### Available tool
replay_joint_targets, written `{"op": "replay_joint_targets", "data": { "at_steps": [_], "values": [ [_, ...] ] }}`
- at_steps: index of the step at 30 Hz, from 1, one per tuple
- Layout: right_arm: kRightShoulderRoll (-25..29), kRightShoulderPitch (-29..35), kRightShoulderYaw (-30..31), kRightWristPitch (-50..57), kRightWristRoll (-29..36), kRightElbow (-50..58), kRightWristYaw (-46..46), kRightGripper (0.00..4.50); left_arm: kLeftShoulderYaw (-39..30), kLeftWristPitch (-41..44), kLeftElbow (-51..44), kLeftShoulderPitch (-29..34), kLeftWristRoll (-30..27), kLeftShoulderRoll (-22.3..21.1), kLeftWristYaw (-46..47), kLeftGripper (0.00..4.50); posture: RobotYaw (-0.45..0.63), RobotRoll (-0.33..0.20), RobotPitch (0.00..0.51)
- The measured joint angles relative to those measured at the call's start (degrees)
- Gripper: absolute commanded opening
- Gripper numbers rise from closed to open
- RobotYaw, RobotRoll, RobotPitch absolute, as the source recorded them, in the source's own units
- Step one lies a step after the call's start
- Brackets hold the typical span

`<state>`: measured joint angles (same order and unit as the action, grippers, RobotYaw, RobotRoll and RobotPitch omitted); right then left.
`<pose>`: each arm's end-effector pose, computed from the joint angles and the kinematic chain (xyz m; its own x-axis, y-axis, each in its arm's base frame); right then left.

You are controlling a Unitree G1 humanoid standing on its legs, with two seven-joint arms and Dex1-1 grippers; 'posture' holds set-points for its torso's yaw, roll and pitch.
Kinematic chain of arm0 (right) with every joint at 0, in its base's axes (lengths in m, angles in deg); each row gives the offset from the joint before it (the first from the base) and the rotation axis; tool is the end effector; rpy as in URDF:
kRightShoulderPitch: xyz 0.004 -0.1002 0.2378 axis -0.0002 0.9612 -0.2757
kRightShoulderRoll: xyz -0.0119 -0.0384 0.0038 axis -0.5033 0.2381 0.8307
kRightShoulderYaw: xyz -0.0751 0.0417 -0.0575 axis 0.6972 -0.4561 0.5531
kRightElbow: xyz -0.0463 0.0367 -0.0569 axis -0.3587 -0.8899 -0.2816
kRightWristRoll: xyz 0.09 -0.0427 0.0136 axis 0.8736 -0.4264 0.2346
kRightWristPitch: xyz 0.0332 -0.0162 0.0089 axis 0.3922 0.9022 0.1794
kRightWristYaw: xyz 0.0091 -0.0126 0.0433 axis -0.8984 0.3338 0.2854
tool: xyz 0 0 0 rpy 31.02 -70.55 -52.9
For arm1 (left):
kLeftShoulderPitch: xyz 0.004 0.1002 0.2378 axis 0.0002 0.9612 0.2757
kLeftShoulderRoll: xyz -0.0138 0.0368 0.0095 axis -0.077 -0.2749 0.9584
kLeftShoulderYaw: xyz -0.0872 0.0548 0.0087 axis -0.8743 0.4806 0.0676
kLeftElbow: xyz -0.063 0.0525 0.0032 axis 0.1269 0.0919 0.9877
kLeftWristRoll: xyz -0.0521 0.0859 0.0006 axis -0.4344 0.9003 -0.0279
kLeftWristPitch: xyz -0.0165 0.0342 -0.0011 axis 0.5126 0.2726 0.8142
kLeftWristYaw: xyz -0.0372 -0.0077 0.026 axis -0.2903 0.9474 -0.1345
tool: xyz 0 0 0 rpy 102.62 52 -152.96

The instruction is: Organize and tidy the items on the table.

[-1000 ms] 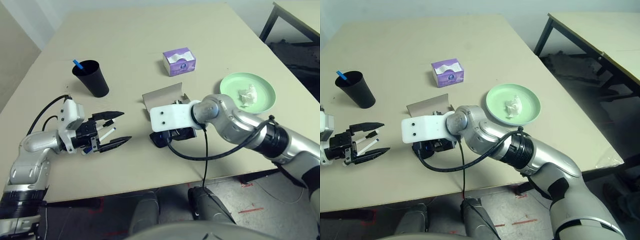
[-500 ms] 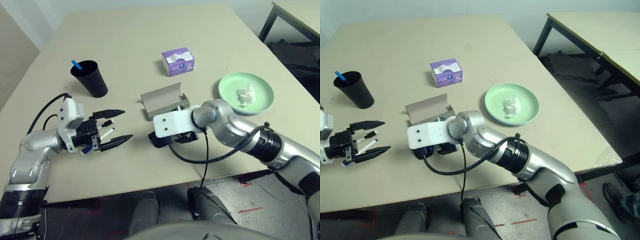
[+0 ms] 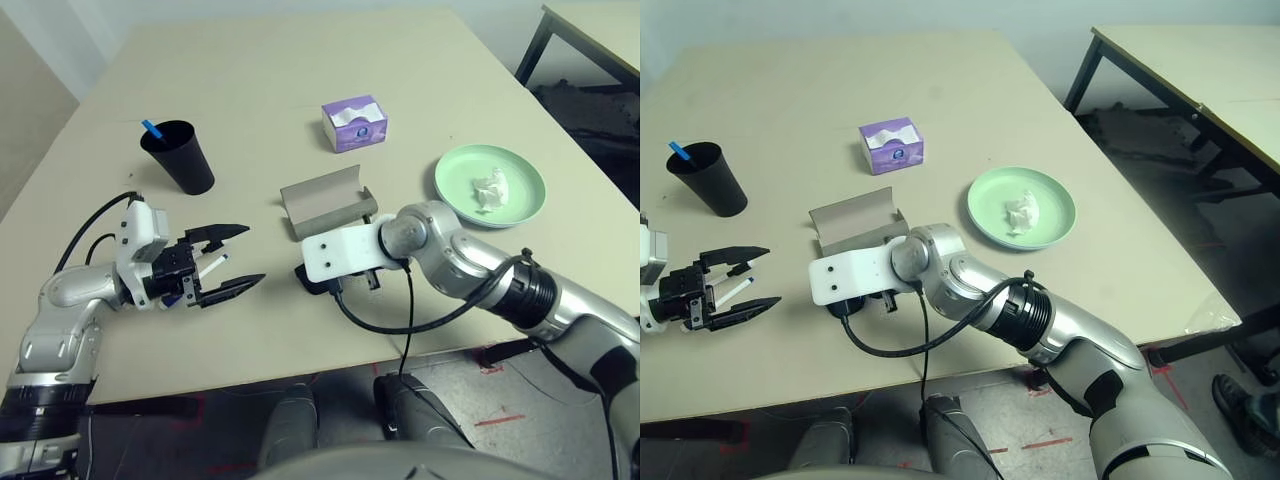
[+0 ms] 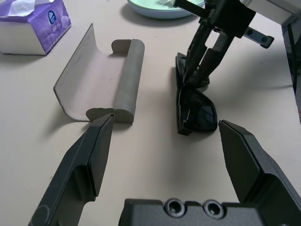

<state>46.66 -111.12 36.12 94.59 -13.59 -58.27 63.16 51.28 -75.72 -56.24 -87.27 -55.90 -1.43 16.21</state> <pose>0.2581 -0.0473 0.1841 0.2844 0.5307 -0.7984 -0.7776 -0.3594 -0.5159 0.2019 0.3147 0.1500 0.5024 -0.8417 -0.1979 0.8562 0.4525 0.2493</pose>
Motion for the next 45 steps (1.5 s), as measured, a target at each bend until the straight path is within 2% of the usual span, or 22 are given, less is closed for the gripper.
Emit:
{"op": "replay_joint_targets", "data": {
  "at_steps": [11,16,22,32,45],
  "values": [
    [1.33,0.23,-1.32,-1.26,-1.44,-0.02,2.74,0.14,-0.18,-0.78,0.18,0.00,-0.11,1.19,0.13,4.50,0.00,0.000,0.126],
    [0.78,-5.16,-3.77,-2.91,-2.13,-1.51,3.97,0.14,-0.19,-0.89,1.40,0.01,-0.10,2.14,0.69,4.50,-0.01,0.000,0.127],
    [-2.62,-10.41,-7.63,-7.99,-3.07,-10.06,1.73,0.14,-0.52,-0.25,2.16,-0.02,0.03,2.74,4.34,4.50,-0.01,0.000,0.125],
    [-7.81,-12.10,-9.89,-18.22,-5.62,-24.99,-6.70,0.14,-0.51,-0.21,3.23,0.88,4.87,3.16,12.00,4.50,-0.01,0.000,0.125],
    [-12.92,-14.46,-11.79,-26.26,-6.83,-37.20,-12.72,0.14,-0.43,-0.25,3.36,0.49,5.30,3.59,13.54,4.50,0.01,0.000,0.130]
  ]
}}
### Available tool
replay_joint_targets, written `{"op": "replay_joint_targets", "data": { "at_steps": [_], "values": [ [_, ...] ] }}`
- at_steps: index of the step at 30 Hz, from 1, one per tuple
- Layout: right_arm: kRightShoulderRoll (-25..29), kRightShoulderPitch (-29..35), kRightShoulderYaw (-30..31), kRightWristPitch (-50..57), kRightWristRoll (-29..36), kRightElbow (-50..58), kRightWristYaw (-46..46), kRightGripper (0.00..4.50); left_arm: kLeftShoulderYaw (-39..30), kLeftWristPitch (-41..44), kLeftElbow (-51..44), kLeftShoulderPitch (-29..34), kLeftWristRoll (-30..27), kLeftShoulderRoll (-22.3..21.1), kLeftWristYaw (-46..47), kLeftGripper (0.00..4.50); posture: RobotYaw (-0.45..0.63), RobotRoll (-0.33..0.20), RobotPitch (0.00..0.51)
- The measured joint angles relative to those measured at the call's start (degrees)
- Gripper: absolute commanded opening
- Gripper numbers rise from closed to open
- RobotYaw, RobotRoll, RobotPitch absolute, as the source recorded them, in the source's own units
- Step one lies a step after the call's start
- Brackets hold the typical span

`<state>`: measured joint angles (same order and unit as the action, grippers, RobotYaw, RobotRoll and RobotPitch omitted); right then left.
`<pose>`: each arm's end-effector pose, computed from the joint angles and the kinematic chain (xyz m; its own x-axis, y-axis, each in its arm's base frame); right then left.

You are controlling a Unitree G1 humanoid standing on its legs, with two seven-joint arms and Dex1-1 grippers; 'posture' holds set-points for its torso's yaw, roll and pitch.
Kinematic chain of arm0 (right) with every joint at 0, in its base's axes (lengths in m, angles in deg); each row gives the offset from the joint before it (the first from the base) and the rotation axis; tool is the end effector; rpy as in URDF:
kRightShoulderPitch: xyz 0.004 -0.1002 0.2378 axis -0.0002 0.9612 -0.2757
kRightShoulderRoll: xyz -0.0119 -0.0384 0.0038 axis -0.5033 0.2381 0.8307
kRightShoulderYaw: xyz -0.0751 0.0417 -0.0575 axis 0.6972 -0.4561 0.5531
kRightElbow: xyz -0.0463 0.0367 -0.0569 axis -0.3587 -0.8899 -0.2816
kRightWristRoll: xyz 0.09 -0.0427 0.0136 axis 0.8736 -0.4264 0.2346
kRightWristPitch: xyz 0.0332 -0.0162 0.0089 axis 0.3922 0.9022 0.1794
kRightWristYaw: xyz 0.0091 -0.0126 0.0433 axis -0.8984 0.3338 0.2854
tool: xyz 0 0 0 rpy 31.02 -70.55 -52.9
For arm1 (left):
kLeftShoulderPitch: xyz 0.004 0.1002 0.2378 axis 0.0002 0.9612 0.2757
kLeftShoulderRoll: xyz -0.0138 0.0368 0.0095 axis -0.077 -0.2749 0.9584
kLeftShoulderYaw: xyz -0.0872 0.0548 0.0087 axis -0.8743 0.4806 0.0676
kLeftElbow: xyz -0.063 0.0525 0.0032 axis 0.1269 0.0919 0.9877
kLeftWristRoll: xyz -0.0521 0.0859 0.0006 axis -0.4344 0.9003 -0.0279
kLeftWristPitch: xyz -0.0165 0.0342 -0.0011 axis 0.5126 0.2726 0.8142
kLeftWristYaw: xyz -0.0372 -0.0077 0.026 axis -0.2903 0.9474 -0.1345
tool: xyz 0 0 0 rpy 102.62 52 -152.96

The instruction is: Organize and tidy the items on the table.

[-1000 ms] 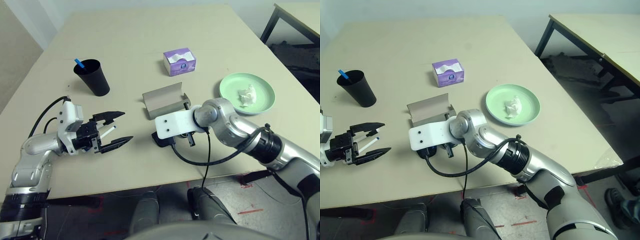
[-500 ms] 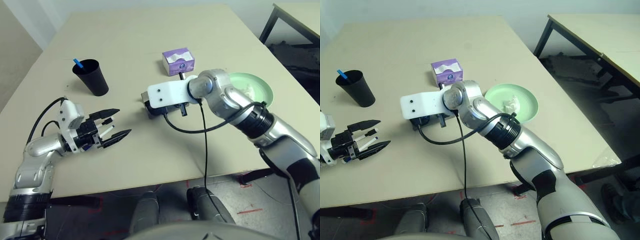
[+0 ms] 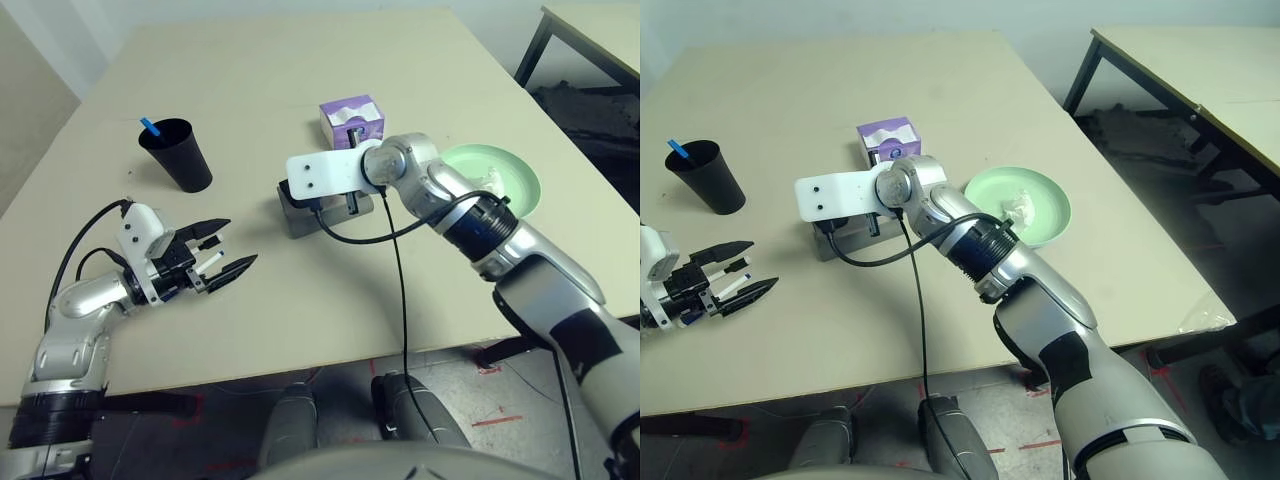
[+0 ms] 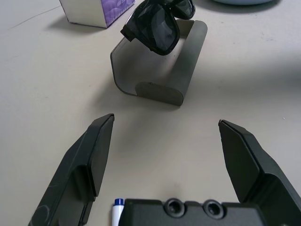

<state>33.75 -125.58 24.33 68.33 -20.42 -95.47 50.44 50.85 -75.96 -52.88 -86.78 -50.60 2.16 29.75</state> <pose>0.3238 -0.0273 0.2225 0.5239 0.6242 -0.5795 -0.5723 -0.2460 -0.7823 0.2000 0.3176 0.1307 0.7238 -0.6657 -0.1817 0.6884 0.6782 0.2573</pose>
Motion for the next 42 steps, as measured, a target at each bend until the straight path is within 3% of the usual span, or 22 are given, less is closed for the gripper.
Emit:
{"op": "replay_joint_targets", "data": {
  "at_steps": [25,42],
  "values": [
    [-4.31,1.12,-0.35,-9.66,-5.02,-15.59,-6.52,0.14,-0.01,0.38,-0.91,0.00,0.81,0.48,0.22,4.50,0.03,0.000,0.134],
    [-3.69,2.80,-1.28,-7.80,-4.90,-11.72,0.75,0.14,0.00,0.64,-1.30,-0.36,0.85,0.66,0.24,4.50,0.02,0.000,0.129]
  ]
}}
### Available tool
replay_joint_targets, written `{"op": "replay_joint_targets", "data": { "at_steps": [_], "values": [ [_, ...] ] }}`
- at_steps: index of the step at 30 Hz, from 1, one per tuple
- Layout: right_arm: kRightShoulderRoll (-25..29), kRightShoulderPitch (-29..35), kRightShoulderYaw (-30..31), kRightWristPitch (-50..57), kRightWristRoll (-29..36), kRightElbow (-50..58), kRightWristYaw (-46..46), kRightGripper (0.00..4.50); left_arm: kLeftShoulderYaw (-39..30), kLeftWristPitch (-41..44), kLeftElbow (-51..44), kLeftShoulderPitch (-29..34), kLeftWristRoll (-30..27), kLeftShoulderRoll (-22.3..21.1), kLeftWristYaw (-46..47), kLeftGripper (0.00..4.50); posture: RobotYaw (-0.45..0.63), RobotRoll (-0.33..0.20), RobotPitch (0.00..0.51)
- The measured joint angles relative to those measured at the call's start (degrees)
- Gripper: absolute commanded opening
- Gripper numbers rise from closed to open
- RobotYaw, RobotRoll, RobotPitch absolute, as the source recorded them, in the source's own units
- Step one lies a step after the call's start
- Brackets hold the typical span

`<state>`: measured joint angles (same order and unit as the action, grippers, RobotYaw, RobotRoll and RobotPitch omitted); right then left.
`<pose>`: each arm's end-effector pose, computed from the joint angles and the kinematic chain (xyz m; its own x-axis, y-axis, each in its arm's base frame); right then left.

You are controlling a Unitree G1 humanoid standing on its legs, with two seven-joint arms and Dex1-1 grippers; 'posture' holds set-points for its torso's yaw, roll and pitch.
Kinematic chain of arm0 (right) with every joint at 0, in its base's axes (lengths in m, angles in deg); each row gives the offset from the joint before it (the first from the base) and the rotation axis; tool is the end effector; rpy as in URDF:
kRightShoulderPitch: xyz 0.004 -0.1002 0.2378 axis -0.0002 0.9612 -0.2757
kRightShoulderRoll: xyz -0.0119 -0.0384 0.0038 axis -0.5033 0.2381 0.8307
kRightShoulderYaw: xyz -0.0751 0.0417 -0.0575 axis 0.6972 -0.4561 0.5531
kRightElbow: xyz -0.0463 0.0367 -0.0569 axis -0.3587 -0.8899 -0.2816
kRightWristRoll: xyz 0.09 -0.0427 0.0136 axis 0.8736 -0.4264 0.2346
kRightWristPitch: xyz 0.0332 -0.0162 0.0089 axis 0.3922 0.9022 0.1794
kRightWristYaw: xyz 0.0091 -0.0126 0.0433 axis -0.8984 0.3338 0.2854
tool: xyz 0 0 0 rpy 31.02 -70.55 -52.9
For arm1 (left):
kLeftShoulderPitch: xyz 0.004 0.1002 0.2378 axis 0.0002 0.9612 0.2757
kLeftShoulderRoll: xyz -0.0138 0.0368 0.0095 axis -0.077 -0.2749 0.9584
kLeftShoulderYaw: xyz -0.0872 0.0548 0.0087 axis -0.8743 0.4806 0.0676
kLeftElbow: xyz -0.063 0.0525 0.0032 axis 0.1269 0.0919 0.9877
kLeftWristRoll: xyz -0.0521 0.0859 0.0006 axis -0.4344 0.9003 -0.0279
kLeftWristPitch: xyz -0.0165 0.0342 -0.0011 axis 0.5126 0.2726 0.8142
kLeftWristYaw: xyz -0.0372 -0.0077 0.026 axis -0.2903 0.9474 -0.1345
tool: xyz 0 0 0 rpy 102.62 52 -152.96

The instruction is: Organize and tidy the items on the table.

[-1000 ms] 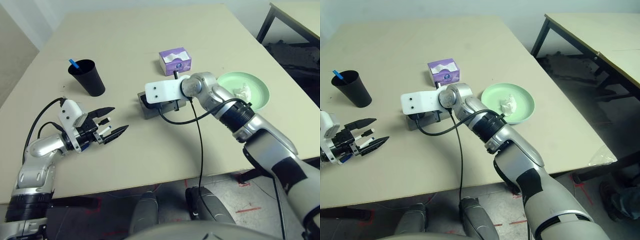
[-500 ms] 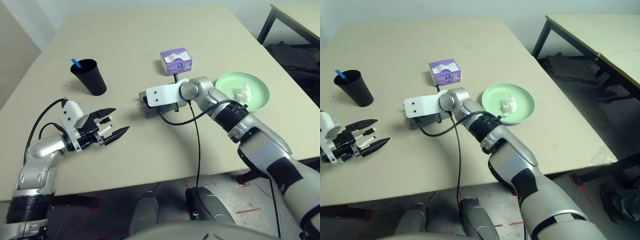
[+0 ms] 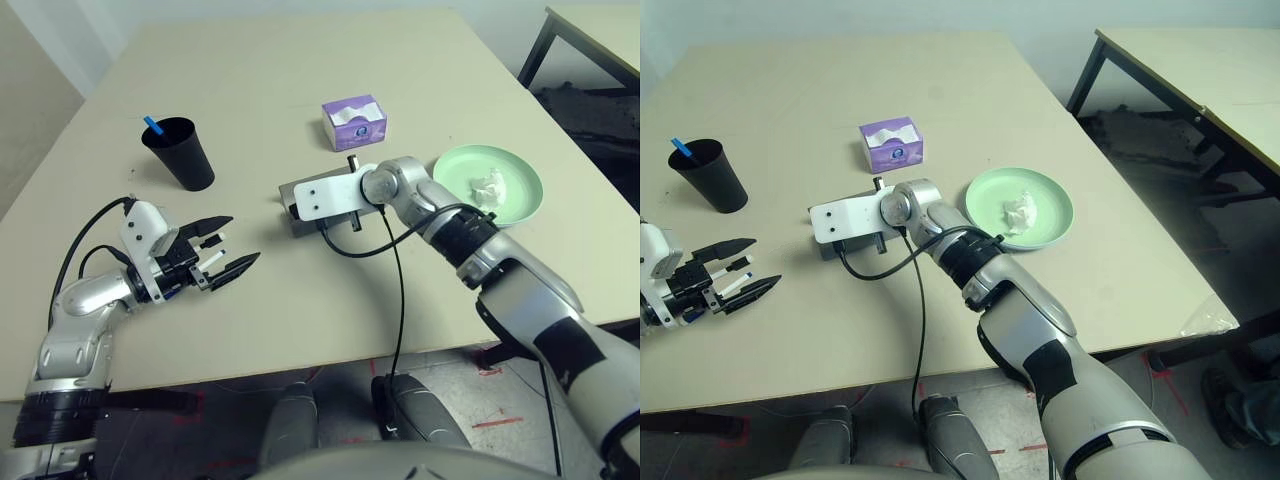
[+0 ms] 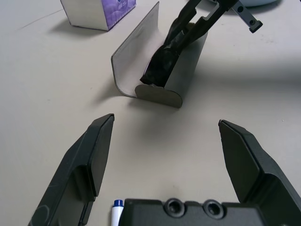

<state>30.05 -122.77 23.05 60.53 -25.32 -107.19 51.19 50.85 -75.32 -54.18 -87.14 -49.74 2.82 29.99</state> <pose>0.3343 -0.0302 0.1848 0.4632 0.5664 -0.6816 -0.6454 -0.3115 -0.6975 0.2013 0.3135 0.1325 0.7212 -0.6694 -0.1783 0.6901 0.6721 0.2686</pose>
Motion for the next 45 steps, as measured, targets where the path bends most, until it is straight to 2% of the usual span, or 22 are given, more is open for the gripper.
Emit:
{"op": "replay_joint_targets", "data": {
  "at_steps": [1,2,8,12,13,19,23,25,29,32,35,37,40,42,45],
  "values": [
    [0.05,0.03,-0.12,0.32,0.02,0.23,0.39,0.14,0.00,0.00,0.01,-0.12,0.02,0.00,0.00,4.50,0.02,0.000,0.129],
    [0.10,0.05,-0.18,0.59,0.02,0.54,0.77,0.92,0.00,0.00,0.02,-0.28,0.04,0.01,0.00,4.50,0.02,0.000,0.129],
    [0.23,-0.21,-2.26,3.29,0.17,3.20,2.66,2.86,0.11,0.00,0.19,-0.98,0.12,0.02,0.00,4.50,0.01,0.000,0.123],
    [0.03,-1.46,-3.12,4.11,0.51,3.24,3.44,4.35,0.28,0.00,0.67,-1.70,0.17,0.09,-0.02,4.50,0.01,0.000,0.123],
    [0.02,-1.73,-3.40,4.31,0.70,3.24,3.55,4.47,0.30,-0.01,0.78,-1.74,0.18,0.11,-0.04,4.50,0.00,0.000,0.119],
    [0.62,-7.21,-9.35,9.89,5.29,6.59,6.02,4.47,0.72,-0.10,2.53,-2.51,0.33,0.38,-0.20,4.50,-0.01,0.000,0.120],
    [3.84,-7.97,-17.98,21.08,13.03,17.24,10.95,4.47,1.10,-0.23,2.59,-2.98,0.37,0.70,-0.01,4.50,0.00,0.000,0.125],
    [6.65,-5.71,-22.95,28.15,18.02,25.27,13.19,4.47,1.18,-0.32,2.59,-3.01,0.36,0.92,0.21,4.50,0.00,0.000,0.127],
    [11.94,5.64,-33.76,41.30,27.30,40.62,13.47,4.47,1.15,-0.49,2.58,-2.76,0.31,1.26,0.64,4.50,-0.01,0.000,0.135],
    [16.15,19.03,-41.28,44.84,32.81,50.13,11.91,4.47,1.15,-0.49,2.56,-2.63,0.20,1.30,0.55,4.50,-0.03,0.000,0.138],
    [12.27,33.21,-51.95,43.92,40.92,56.79,8.99,4.47,1.40,-0.50,3.14,-2.98,0.23,1.31,0.26,4.50,-0.04,0.000,0.140],
    [13.04,42.21,-54.92,39.31,43.58,58.57,8.77,4.47,1.56,-0.55,3.52,-3.55,0.25,1.31,0.00,4.50,-0.05,0.000,0.137],
    [15.97,54.48,-55.54,26.28,43.86,58.43,10.41,4.47,1.69,-0.62,4.40,-3.85,0.28,1.31,-0.34,4.50,-0.06,0.000,0.134],
    [15.69,57.95,-55.49,19.01,44.93,57.62,10.73,4.47,1.79,-0.62,4.96,-4.22,0.29,1.40,-0.43,4.50,-0.06,0.000,0.131],
    [13.69,59.25,-55.02,7.22,47.17,54.92,11.36,4.47,1.81,-0.50,5.51,-6.48,0.26,2.10,0.13,4.50,-0.07,0.000,0.127]
  ]
}}
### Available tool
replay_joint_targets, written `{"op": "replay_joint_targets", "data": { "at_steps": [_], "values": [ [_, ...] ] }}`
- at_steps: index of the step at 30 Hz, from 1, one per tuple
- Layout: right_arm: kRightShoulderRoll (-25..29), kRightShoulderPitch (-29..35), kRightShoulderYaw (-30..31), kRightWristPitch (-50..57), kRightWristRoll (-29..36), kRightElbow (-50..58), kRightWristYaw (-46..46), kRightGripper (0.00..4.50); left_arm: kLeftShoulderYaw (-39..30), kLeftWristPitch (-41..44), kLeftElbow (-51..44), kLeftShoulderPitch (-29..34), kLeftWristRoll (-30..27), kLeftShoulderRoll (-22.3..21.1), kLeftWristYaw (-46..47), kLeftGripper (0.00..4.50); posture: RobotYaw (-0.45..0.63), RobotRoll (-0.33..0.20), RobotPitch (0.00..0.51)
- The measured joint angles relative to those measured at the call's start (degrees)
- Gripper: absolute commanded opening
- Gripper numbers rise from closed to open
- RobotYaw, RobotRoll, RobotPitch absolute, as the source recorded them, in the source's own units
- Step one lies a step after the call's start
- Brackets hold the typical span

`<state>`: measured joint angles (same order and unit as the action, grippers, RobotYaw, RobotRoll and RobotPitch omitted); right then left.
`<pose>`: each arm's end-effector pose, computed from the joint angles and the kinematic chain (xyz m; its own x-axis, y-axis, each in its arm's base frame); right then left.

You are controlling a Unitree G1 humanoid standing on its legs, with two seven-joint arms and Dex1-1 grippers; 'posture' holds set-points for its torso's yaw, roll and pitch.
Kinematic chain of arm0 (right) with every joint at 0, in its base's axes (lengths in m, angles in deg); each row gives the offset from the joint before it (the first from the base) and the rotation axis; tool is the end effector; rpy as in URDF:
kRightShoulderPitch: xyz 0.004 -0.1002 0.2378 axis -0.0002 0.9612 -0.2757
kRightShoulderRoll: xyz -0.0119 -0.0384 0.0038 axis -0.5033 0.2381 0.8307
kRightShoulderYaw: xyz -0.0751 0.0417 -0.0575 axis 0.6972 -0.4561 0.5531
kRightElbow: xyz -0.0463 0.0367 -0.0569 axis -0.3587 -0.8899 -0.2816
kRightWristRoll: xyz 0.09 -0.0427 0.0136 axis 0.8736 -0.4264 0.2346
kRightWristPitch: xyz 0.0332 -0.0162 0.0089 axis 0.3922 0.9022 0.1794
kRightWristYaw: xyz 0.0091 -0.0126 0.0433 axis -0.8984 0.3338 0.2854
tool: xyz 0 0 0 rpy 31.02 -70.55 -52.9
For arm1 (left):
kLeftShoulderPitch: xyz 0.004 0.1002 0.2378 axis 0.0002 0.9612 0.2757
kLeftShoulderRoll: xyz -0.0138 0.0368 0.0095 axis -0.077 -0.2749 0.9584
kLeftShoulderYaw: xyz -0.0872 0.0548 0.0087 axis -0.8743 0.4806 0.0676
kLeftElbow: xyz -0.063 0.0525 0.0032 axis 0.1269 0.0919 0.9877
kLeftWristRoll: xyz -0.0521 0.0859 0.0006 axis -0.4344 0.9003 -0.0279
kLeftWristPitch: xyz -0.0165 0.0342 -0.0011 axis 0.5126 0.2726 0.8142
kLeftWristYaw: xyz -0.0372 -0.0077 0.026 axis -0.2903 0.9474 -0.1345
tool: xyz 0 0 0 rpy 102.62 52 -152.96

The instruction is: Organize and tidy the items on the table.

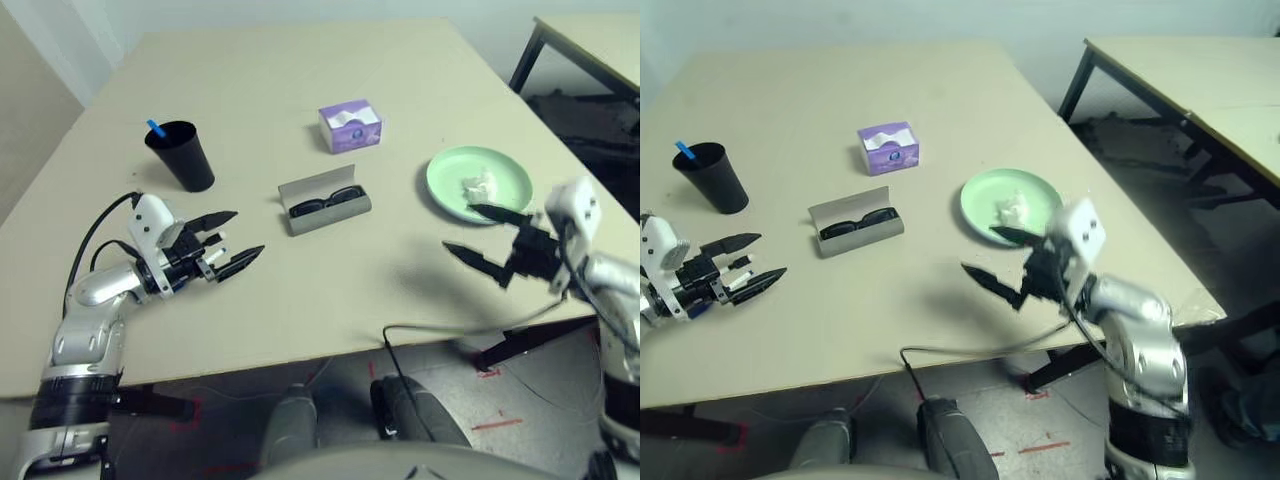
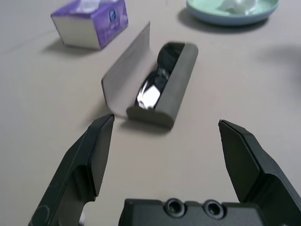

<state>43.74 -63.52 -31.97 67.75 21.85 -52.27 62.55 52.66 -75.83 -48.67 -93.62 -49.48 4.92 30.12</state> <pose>0.2017 -0.2527 0.1373 0.5990 0.8005 0.0192 -0.7550 0.5726 -0.3196 0.2209 0.3091 0.1314 0.7261 -0.6762 -0.1244 0.6826 0.6873 0.2483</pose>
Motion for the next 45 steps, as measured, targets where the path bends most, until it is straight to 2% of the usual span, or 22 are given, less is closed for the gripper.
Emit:
{"op": "replay_joint_targets", "data": {
  "at_steps": [5,7,13,17,19,27,34,41,45],
  "values": [
    [-0.59,0.09,4.00,-13.70,2.59,-6.50,3.24,4.47,0.01,0.62,3.42,-4.77,1.64,1.42,5.31,4.50,-0.06,0.000,0.122],
    [-0.55,0.06,5.13,-15.94,3.66,-7.81,3.99,4.50,0.23,1.05,4.82,-6.37,3.01,1.81,7.75,4.11,-0.06,0.000,0.121],
    [1.14,0.90,8.98,-18.05,6.57,-10.26,6.39,4.50,3.12,2.23,12.75,-13.60,9.43,4.81,16.59,2.20,-0.07,0.000,0.117],
    [2.23,1.70,9.09,-14.55,7.18,-10.55,2.86,4.50,5.56,1.43,16.59,-17.30,12.18,6.89,18.97,0.66,-0.08,0.000,0.117],
    [2.72,2.53,9.05,-13.02,7.07,-10.56,0.70,4.50,6.52,0.26,18.31,-18.40,13.36,7.06,19.49,0.03,-0.08,0.000,0.117],
    [4.27,3.90,8.90,-11.29,6.81,-10.65,-5.26,4.50,8.89,-2.04,25.48,-23.20,18.27,8.56,24.23,0.03,-0.10,0.000,0.115],
    [5.45,3.99,8.99,-10.96,7.12,-10.46,-5.70,4.50,9.87,-2.86,30.68,-26.88,20.84,10.62,27.23,0.03,-0.11,0.000,0.110],
    [5.86,4.11,9.66,-11.20,7.00,-10.35,-5.76,4.50,12.57,-6.04,35.72,-30.56,21.38,13.64,24.97,0.03,-0.13,0.000,0.111],
    [5.88,4.13,10.23,-11.19,7.02,-10.06,-5.96,4.50,14.03,-7.74,37.69,-31.26,22.31,13.64,22.79,0.03,-0.13,0.000,0.111]
  ]
}}
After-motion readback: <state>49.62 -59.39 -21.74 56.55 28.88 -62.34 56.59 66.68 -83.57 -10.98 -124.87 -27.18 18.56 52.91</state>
